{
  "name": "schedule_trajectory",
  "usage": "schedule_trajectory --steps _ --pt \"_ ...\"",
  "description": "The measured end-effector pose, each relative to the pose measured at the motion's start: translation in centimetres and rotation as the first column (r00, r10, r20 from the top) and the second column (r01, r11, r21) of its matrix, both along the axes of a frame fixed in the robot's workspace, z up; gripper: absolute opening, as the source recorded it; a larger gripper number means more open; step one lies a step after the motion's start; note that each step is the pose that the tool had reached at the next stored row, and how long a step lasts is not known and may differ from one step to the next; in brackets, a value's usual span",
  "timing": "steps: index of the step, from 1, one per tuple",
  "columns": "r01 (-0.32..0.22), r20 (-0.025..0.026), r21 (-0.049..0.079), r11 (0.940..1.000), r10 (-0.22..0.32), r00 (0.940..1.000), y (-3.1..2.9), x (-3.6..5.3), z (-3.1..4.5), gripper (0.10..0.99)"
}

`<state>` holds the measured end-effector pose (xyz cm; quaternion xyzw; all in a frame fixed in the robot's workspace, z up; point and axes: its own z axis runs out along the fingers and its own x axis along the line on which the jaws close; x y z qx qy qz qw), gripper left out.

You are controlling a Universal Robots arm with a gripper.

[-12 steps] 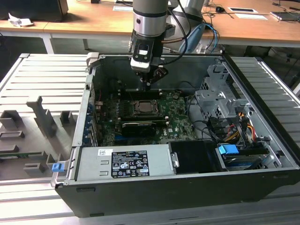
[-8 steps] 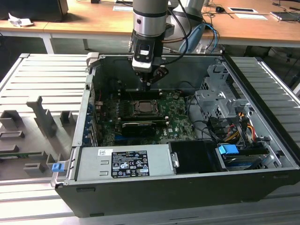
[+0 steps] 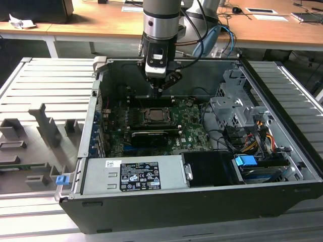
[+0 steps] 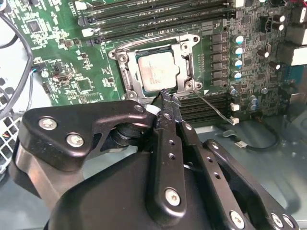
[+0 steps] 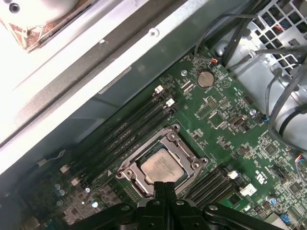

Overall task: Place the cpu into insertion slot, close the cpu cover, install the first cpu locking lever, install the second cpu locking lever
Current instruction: 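Install the first cpu locking lever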

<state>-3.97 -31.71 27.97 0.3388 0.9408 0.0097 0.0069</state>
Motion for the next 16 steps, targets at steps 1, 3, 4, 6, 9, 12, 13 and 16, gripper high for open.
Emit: schedule_trajectory --steps 1,3,4,6,9,12,13,16 --pt "-0.008 0.0000 0.000 1.0000 0.008 1.0000 0.00 0.00 0.00 0.106" --pt "-0.021 0.0000 0.000 0.9998 0.021 0.9998 0.00 0.00 0.00 0.106" --pt "-0.028 0.0000 0.000 0.9996 0.028 0.9996 0.00 0.00 0.00 0.106" --pt "-0.051 0.0001 0.000 0.9987 0.051 0.9987 0.00 0.00 0.00 0.106" --pt "-0.093 0.0000 0.000 0.9957 0.093 0.9957 0.00 0.00 0.00 0.106" --pt "-0.116 0.0000 0.000 0.9932 0.116 0.9932 0.00 0.00 0.00 0.106" --pt "-0.128 0.0000 0.000 0.9918 0.128 0.9918 0.00 0.00 0.00 0.106" --pt "-0.156 0.0000 0.000 0.9877 0.156 0.9877 0.00 0.00 0.00 0.106"
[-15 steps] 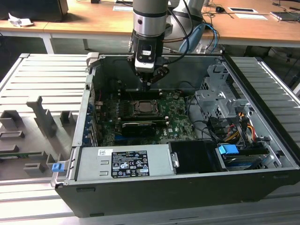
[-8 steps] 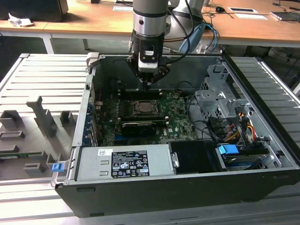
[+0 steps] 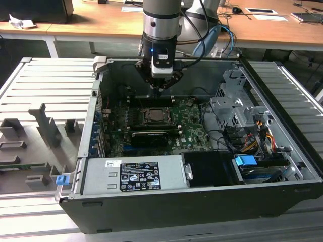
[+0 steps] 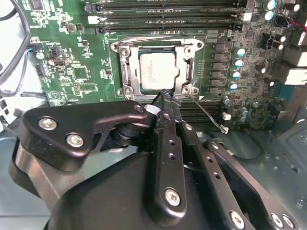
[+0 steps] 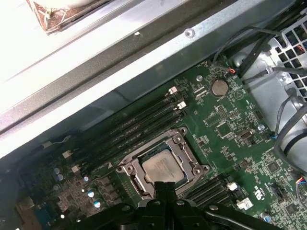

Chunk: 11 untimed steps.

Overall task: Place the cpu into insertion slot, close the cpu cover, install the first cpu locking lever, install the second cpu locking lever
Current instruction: 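Install the first cpu locking lever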

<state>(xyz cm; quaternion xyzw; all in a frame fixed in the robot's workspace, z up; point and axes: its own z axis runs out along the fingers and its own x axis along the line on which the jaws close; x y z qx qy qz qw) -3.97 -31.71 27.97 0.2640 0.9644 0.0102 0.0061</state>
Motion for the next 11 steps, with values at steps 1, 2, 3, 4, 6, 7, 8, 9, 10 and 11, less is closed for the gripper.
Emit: schedule_trajectory --steps 1,2,3,4,6,7,8,9,10,11 --pt "-0.006 0.0000 0.000 1.0000 0.006 1.0000 0.00 0.00 0.00 0.106" --pt "-0.017 0.0000 0.000 0.9999 0.017 0.9999 0.00 0.00 0.00 0.106" --pt "-0.025 0.0000 0.000 0.9997 0.025 0.9997 0.00 0.00 0.00 0.106" --pt "-0.030 0.0000 0.000 0.9995 0.030 0.9995 0.00 0.00 0.00 0.106" --pt "-0.049 0.0000 0.000 0.9988 0.049 0.9988 0.00 0.00 0.00 0.106" --pt "-0.060 0.0000 0.000 0.9982 0.060 0.9982 0.00 0.00 0.00 0.106" --pt "-0.066 0.0000 0.000 0.9978 0.066 0.9978 0.00 0.00 0.00 0.106" --pt "-0.074 0.0000 0.000 0.9973 0.074 0.9973 0.00 0.00 0.00 0.106" --pt "-0.081 0.0000 0.000 0.9967 0.081 0.9967 0.00 0.00 0.00 0.106" --pt "-0.086 0.0000 0.000 0.9963 0.086 0.9963 0.00 0.00 0.00 0.106"
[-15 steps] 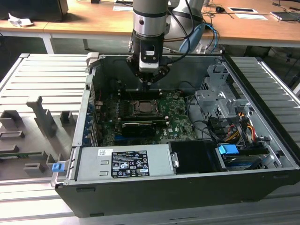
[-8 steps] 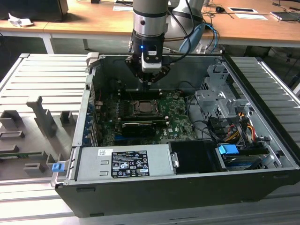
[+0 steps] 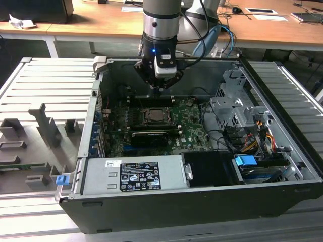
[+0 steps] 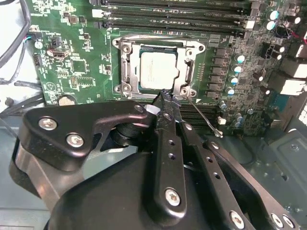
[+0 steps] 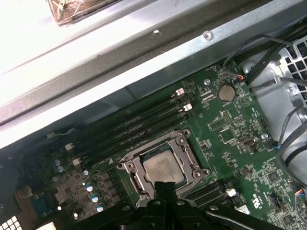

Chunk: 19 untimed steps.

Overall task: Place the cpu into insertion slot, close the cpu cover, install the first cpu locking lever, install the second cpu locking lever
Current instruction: 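Install the first cpu locking lever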

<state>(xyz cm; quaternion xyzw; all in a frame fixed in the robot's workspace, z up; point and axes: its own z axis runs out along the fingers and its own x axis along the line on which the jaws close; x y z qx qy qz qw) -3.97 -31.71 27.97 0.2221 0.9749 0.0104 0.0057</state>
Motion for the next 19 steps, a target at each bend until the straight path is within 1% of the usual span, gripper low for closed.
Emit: schedule_trajectory --steps 4,7,9,14,16,19 --pt "-0.025 0.0000 0.000 0.9997 0.025 0.9997 0.00 0.00 0.00 0.106" --pt "-0.063 0.0000 0.000 0.9980 0.063 0.9980 0.00 0.00 0.00 0.106" --pt "-0.073 0.0000 0.000 0.9973 0.073 0.9973 0.00 0.00 0.00 0.106" --pt "-0.121 0.0000 0.000 0.9926 0.121 0.9926 0.00 0.00 0.00 0.106" --pt "-0.132 0.0000 0.000 0.9913 0.132 0.9913 0.00 0.00 0.00 0.106" --pt "-0.162 0.0000 0.000 0.9867 0.162 0.9867 0.00 0.00 0.00 0.106"
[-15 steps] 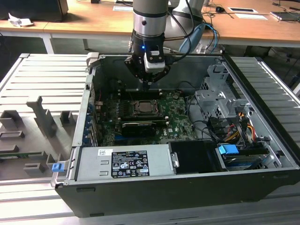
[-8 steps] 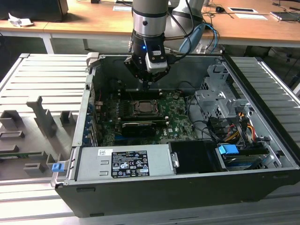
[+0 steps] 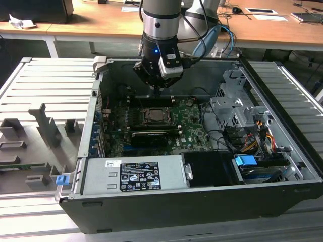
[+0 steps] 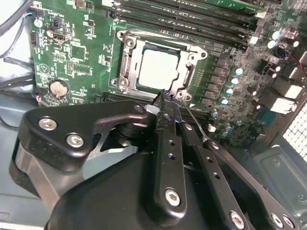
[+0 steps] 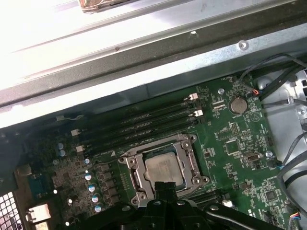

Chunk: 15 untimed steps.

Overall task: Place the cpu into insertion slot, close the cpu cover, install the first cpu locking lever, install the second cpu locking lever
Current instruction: 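Install the first cpu locking lever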

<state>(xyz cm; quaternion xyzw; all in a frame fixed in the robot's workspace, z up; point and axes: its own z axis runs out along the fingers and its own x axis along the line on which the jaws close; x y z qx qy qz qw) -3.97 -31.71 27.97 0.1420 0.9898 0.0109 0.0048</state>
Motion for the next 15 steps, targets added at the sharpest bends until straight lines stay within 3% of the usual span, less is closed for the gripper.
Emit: schedule_trajectory --steps 10,15 --pt "-0.077 0.0000 0.000 0.9970 0.077 0.9970 0.00 0.00 0.00 0.106" --pt "-0.188 -0.0001 0.000 0.9822 0.188 0.9822 0.00 -0.01 0.00 0.106"
